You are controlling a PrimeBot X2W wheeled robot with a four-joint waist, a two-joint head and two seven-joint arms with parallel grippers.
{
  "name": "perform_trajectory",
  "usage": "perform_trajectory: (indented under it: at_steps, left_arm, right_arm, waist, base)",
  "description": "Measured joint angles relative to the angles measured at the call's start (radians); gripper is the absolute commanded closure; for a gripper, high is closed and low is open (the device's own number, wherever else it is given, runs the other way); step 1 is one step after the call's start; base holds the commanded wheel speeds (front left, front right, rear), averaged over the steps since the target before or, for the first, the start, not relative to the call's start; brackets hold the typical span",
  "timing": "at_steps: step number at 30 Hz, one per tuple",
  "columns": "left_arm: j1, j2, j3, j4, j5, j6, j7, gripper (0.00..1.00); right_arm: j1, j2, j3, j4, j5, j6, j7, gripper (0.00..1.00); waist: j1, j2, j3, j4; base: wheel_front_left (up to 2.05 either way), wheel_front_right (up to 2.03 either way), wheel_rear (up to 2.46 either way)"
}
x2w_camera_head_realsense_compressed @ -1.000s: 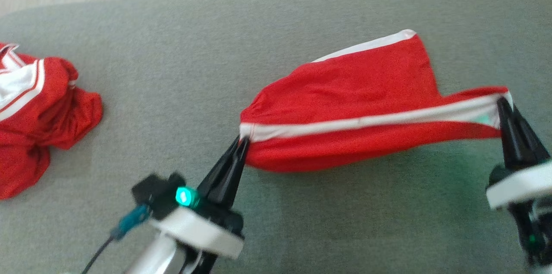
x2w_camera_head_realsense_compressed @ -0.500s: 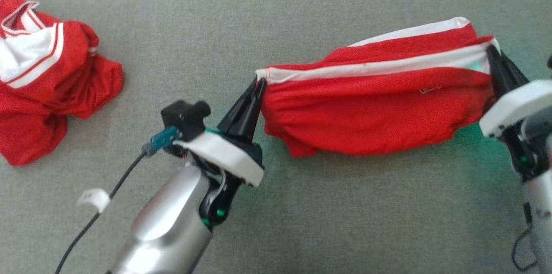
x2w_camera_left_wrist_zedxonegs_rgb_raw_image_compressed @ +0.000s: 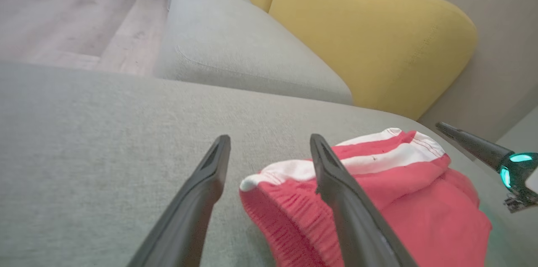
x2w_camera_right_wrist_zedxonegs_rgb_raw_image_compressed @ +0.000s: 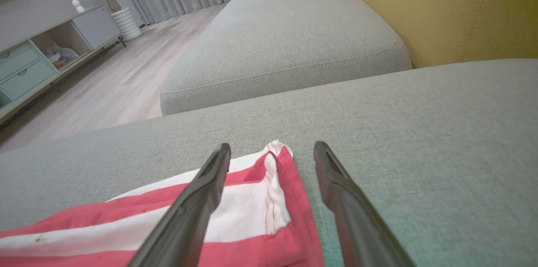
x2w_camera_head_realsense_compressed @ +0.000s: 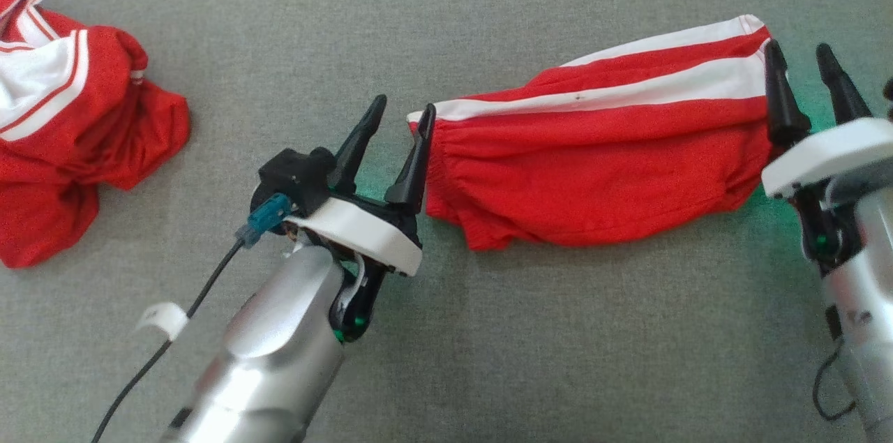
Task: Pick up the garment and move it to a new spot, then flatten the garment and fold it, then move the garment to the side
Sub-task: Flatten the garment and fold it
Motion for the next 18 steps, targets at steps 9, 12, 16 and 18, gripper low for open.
perform_trajectory:
  at_steps: [9, 12, 16, 18]
  left_arm:
    - [0.31, -0.006, 0.295, -0.402, 0.28, 0.114, -0.008, 0.0]
    - [0.408, -0.008, 0.334, -0.473, 0.351, 0.136, -0.008, 0.0]
    - [0.46, -0.01, 0.364, -0.527, 0.401, 0.153, -0.008, 0.0]
    - [0.476, -0.01, 0.366, -0.539, 0.422, 0.161, -0.008, 0.0]
  right_arm:
    - [0.116, -0.022, -0.025, 0.076, 0.047, 0.0, -0.004, 0.0]
    - [0.109, -0.028, -0.03, 0.12, 0.063, 0.0, 0.024, 0.0]
    - [0.103, -0.044, -0.033, 0.184, 0.083, 0.0, 0.045, 0.0]
    - [0.09, -0.048, -0.029, 0.204, 0.094, 0.0, 0.074, 0.06]
  waist:
    - [-0.0002, 0.0, -0.044, 0.032]
    - [-0.0002, 0.0, -0.055, 0.056]
    - [-0.0002, 0.0, -0.066, 0.093]
    - [-0.0003, 0.0, -0.072, 0.108]
  base:
    - [0.0, 0.0, 0.0]
    - [0.0, 0.0, 0.0]
    - [0.0, 0.0, 0.0]
    - [0.0, 0.0, 0.0]
